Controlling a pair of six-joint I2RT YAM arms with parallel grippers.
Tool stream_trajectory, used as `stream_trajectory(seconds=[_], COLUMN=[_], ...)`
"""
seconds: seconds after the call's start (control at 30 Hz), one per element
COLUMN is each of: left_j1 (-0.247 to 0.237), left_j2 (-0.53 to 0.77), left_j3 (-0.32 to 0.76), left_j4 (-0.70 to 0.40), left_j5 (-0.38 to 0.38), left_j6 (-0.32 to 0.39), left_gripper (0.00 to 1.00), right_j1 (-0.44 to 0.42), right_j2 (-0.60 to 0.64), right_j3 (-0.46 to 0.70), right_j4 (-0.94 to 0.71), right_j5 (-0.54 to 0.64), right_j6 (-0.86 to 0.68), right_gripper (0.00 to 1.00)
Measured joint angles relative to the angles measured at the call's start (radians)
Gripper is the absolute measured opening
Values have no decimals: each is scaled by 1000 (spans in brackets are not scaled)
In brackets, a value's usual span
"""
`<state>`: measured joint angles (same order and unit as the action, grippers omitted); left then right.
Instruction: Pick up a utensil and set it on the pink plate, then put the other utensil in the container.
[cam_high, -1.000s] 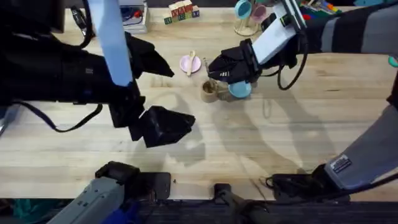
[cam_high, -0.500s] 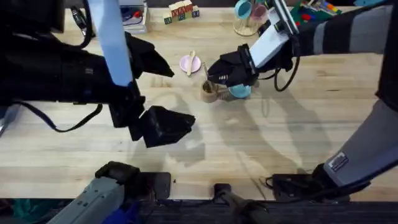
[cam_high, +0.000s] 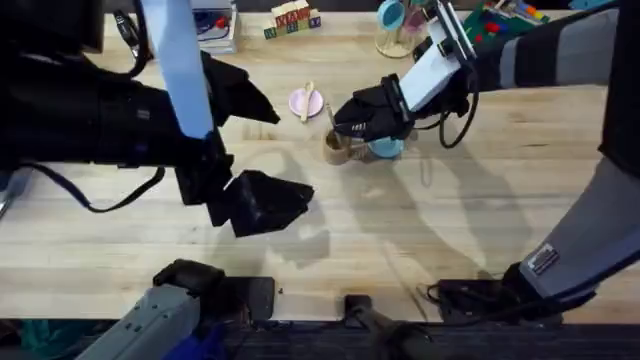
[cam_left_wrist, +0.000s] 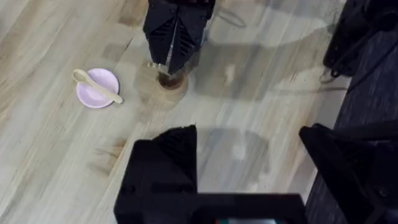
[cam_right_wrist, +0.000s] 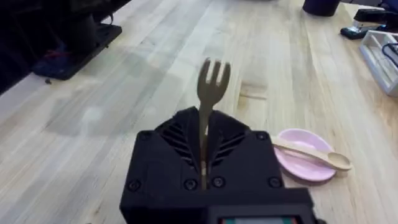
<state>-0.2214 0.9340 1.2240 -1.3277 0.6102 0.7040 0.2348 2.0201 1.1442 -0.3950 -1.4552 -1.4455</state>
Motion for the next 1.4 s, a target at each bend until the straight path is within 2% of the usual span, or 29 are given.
stream_trajectory(seconds=[0.6,0.7,0.73,0.87,0.9,0.97,1.4], left_j1=[0,0,0,0,0,0,0], left_j2=[0,0,0,0,0,0,0], left_j3=[0,0,0,0,0,0,0], left_j4=[0,0,0,0,0,0,0], left_j5=[0,0,0,0,0,0,0], left_j6=[0,0,0,0,0,0,0], left_gripper=[995,994,995,995,995,995,995], right_j1=[0,0,0,0,0,0,0], right_j2=[40,42,42,42,42,42,42], right_j3=[0,0,0,-1,-1,-1,-1], right_j4=[2,2,3,4,5,5,7], right_j5=[0,0,0,0,0,0,-2], right_j6=[-4,-5,-4,-3,-3,-3,16], right_gripper=[56,181,298,875,966,993,995])
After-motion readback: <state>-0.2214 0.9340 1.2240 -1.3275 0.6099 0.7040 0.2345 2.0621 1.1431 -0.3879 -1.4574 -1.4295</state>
